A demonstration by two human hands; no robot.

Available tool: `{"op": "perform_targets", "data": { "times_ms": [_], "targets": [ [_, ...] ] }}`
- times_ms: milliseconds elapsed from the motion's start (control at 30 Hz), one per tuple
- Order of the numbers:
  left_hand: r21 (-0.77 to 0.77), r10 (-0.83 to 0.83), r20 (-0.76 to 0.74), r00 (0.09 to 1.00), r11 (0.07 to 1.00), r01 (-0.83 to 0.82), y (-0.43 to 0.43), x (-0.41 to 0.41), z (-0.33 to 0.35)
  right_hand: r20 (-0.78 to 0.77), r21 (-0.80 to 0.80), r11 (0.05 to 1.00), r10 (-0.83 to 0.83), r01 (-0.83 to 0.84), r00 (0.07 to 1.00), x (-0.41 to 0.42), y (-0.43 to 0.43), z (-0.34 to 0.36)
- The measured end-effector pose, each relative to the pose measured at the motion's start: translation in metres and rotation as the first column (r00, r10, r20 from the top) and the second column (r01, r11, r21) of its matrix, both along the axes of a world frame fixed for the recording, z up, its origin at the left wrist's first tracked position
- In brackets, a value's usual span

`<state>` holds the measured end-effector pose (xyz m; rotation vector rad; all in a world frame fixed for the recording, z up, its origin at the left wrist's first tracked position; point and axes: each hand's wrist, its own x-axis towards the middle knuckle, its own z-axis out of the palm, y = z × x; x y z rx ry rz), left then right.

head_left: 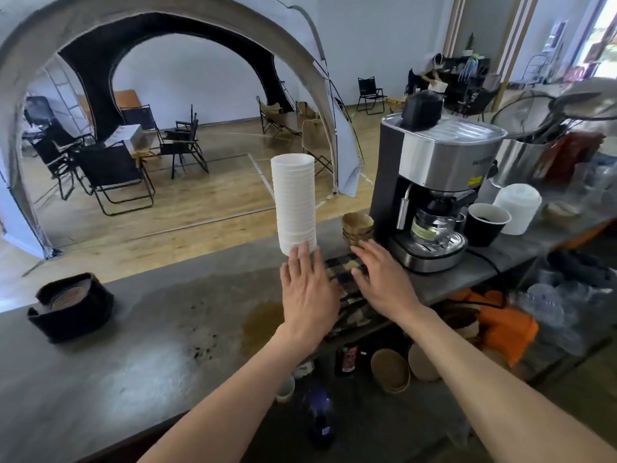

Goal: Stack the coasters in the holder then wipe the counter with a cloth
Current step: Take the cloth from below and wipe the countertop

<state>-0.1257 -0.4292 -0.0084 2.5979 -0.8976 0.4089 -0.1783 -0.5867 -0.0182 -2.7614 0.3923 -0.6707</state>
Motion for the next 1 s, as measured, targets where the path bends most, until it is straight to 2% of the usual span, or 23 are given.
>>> {"op": "perform_targets", "data": {
  "times_ms": [33,100,200,667,1000],
  "targets": [
    [0.080,-0.081,0.000,0.997,0.994,0.080,-0.008,-0.001,-0.004,-0.091,-0.009,0.998,0.067,-0.068,0.994,0.003,-0.002,-0.001],
    [0.186,-0.149,-0.123,0.981,0.968,0.171,-0.020,-0.004,-0.013,-0.284,0.019,0.992,0.123,-0.122,0.951,0.008,-0.005,-0.007],
    [0.206,-0.139,-0.286,0.948,0.957,0.202,-0.022,-0.003,-0.028,-0.409,0.076,0.993,0.116,-0.093,0.905,0.009,-0.009,-0.018],
    [0.217,-0.212,-0.335,0.918,0.931,0.294,0.029,0.012,-0.031,-0.437,0.116,0.993,0.070,-0.021,0.897,0.010,0.041,-0.027],
    [0.221,-0.188,-0.287,0.939,0.941,0.256,0.132,0.048,-0.039,-0.402,0.165,0.979,0.181,-0.124,0.897,0.051,0.130,-0.035]
  ]
}}
